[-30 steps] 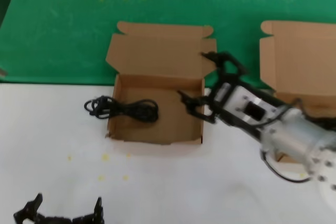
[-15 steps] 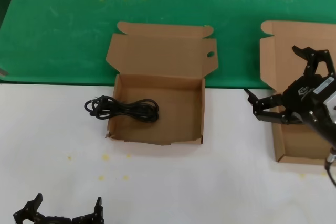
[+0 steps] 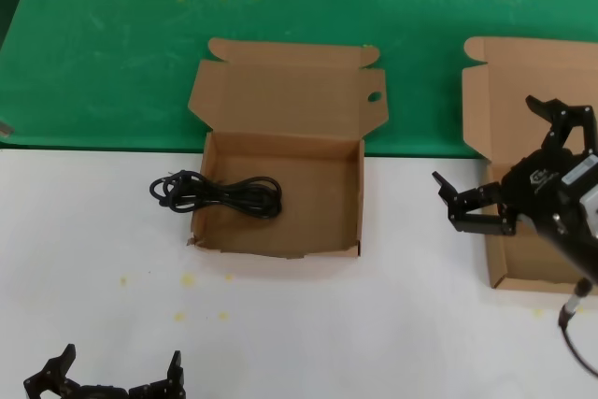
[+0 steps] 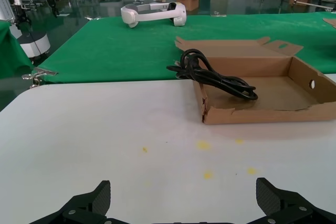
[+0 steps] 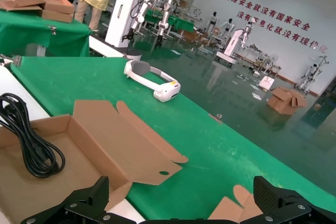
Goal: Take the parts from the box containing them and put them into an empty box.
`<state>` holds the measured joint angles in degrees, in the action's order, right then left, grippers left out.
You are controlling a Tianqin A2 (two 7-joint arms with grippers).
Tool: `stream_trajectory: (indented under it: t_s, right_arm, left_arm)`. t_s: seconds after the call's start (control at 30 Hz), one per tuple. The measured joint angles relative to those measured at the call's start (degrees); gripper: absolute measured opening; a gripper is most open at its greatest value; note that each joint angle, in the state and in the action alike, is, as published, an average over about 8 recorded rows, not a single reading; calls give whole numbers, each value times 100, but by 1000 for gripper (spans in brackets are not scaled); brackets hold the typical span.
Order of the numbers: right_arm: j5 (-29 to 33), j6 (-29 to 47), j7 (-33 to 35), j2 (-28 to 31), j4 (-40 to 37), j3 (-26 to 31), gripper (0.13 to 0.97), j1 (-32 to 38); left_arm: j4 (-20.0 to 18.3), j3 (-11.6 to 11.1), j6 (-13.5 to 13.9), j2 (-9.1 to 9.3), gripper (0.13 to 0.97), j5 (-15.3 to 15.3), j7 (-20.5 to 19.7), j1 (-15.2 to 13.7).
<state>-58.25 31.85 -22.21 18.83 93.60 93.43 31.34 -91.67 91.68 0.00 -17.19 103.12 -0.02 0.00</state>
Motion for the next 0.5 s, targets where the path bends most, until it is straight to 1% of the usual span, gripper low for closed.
stream_trajectory:
  t_s: [0.5]
  right_arm:
    - [-951,-675,471,-35,-41,-37,966,-663]
  left_arm:
    - [0,0,0,0,966,1,0,0]
